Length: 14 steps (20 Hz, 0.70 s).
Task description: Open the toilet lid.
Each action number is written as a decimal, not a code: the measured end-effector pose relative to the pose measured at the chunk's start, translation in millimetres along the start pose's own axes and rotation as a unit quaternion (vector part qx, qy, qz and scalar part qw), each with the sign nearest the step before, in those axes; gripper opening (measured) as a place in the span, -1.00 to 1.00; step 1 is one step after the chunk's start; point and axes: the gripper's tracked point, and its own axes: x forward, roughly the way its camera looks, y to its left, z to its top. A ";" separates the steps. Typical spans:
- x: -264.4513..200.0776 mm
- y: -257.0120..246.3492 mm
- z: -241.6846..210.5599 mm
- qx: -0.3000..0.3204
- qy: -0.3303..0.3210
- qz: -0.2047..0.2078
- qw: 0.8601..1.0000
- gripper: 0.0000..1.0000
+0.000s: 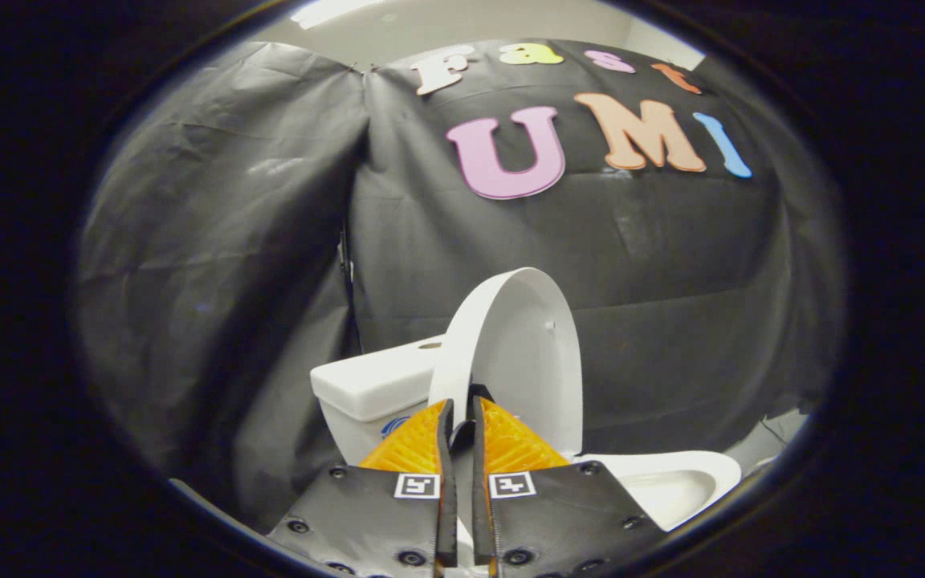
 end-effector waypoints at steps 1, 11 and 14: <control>4.7 3.4 0.2 -0.005 0.001 0.003 1.000 -0.84; -2.1 6.8 -10.7 -0.013 0.005 0.012 1.000 -0.21; -12.3 5.2 1.7 -0.029 -0.008 0.019 0.999 0.17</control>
